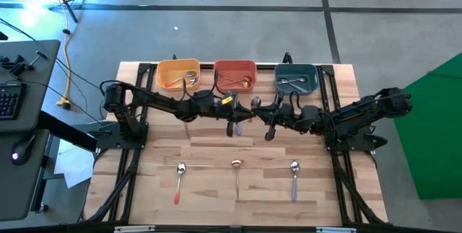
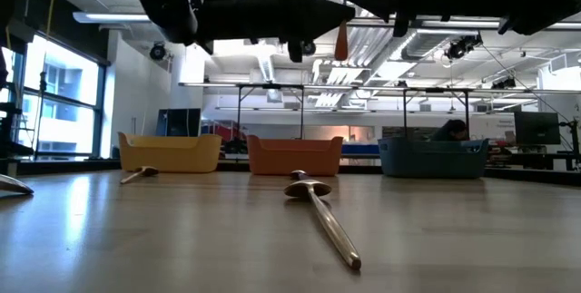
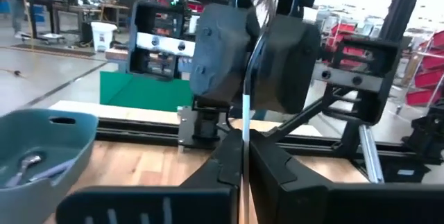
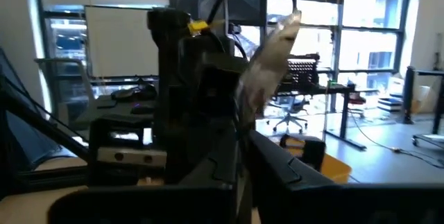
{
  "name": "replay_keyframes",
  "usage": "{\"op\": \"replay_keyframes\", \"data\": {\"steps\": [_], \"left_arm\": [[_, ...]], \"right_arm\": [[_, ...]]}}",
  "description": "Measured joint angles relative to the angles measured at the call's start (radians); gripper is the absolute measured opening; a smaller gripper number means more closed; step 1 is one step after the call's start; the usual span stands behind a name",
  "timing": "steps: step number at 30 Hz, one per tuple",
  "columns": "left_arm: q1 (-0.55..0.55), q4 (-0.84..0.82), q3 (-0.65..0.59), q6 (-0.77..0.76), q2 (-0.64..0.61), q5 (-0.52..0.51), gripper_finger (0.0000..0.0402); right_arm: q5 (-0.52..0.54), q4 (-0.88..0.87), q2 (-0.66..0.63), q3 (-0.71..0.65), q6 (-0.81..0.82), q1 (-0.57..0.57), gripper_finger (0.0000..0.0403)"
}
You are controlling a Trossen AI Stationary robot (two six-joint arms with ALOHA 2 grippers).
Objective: Sort silverware by color (type)
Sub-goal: Put the orange spoon into the yellow bin
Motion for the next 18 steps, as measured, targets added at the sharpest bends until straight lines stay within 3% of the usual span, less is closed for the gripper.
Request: {"op": "replay_keyframes", "data": {"steps": [10, 15, 18], "left_arm": [[0.046, -0.279, 0.001, 0.100, -0.126, -0.040, 0.0001], [0.077, -0.584, 0.001, 0.218, -0.253, -0.154, 0.0001], [0.121, -0.880, 0.011, 0.274, -0.360, -0.271, 0.0001]], "right_arm": [[0.143, -0.044, -0.040, 0.000, -0.077, 0.005, 0.0144], [0.289, -0.208, -0.111, 0.000, -0.085, 0.037, 0.0159], [0.433, -0.375, -0.158, 0.000, -0.061, 0.066, 0.0150]]}}
